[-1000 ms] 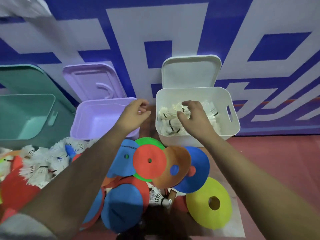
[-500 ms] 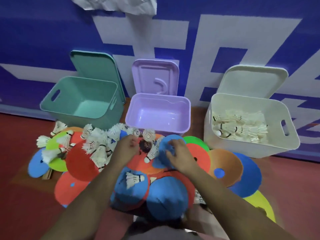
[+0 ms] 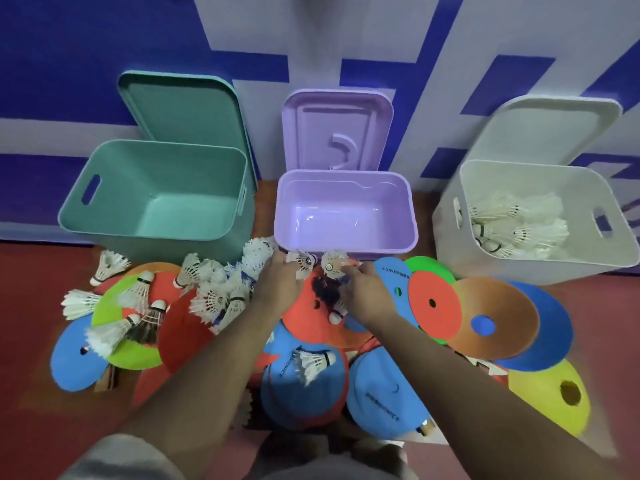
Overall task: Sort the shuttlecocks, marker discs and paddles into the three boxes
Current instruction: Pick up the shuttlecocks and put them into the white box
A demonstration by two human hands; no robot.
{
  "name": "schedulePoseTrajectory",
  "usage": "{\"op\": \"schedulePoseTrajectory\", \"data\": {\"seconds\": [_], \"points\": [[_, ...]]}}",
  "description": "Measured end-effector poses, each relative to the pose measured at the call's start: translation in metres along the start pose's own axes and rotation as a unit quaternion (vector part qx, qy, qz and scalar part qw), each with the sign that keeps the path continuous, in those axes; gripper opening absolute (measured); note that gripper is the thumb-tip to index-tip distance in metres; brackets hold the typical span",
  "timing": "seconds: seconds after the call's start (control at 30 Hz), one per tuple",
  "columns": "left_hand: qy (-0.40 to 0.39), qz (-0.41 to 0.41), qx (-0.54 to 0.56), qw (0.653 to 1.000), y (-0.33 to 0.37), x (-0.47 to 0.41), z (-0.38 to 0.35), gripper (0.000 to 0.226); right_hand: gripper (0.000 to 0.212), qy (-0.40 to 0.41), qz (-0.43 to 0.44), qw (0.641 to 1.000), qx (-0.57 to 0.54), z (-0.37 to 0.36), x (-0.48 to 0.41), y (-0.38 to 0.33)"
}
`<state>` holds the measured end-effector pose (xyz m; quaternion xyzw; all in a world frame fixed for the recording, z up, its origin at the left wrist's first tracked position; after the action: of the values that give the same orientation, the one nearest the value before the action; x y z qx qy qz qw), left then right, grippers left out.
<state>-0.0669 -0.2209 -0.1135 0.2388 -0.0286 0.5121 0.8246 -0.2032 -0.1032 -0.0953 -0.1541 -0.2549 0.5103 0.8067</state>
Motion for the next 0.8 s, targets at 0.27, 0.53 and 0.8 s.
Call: {"op": "schedulePoseTrajectory", "data": {"seconds": [0.27, 0.53, 0.8], "points": [[0.086, -0.107, 0.062, 0.989, 0.013, 0.008, 0.024, 0.006, 0.014, 0.037, -0.012, 0.999, -0.015, 0.001, -0.01, -0.006], [0.037, -0.068, 0.145, 0.986, -0.002, 0.019, 0.041, 0.04, 0.02, 0.226, -0.027, 0.951, -0.208, 0.064, 0.022, -0.02], [0.025, -0.112, 0.216, 0.97, 0.008, 0.015, 0.047, 0.03, 0.015, 0.196, -0.06, 0.88, -0.429, 0.082, 0.014, -0.044]]}}
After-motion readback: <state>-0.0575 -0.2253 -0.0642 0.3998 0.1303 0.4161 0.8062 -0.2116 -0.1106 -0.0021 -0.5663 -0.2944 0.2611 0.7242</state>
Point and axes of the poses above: each hand's wrist, its own x-axis away from the middle knuckle, its own z-axis out of the back of the hand, y = z × x, the point moved 8 cm from there along -x, towards the middle knuckle, and after that the axes turned 8 degrees about z, right-handed, at the moved point
